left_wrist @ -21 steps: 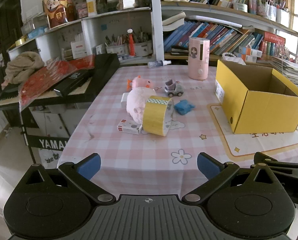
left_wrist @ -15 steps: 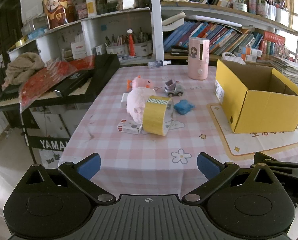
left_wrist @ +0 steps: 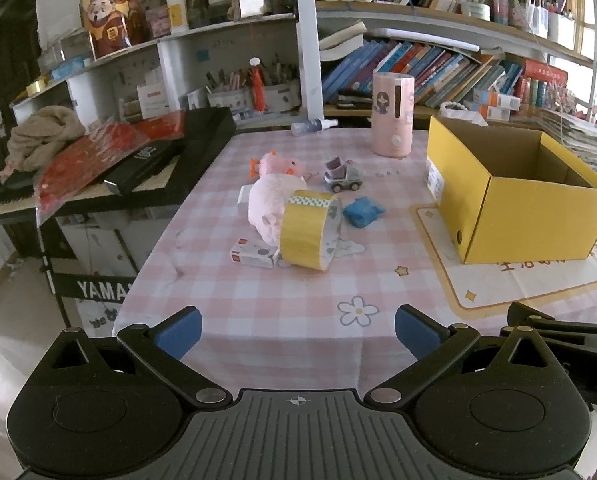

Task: Organize objects
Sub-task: 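Move both tools toward the tape roll and small card box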

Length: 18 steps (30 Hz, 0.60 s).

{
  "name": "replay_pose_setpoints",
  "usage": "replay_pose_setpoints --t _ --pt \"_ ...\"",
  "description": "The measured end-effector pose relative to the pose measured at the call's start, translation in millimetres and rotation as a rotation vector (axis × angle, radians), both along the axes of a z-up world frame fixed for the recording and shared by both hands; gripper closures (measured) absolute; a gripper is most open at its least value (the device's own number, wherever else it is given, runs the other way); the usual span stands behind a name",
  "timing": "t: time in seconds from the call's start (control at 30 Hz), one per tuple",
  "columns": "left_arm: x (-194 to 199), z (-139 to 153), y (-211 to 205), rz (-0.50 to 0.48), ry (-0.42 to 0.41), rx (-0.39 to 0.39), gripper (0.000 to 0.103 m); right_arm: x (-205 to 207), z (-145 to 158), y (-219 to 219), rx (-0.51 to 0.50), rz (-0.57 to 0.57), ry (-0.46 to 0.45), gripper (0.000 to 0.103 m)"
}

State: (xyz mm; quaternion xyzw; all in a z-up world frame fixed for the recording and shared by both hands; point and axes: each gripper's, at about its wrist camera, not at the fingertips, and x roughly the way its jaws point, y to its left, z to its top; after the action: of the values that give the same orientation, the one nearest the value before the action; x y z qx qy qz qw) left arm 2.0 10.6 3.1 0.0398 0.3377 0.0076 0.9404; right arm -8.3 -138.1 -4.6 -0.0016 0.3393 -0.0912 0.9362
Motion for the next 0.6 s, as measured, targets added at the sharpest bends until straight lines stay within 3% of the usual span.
replay_pose_setpoints --t 0.6 --pt "2.0 2.2 -0.6 -0.039 -0.021 0.01 0.0 0.0 2.7 -3.0 0.009 -0.005 -0.006 0.0"
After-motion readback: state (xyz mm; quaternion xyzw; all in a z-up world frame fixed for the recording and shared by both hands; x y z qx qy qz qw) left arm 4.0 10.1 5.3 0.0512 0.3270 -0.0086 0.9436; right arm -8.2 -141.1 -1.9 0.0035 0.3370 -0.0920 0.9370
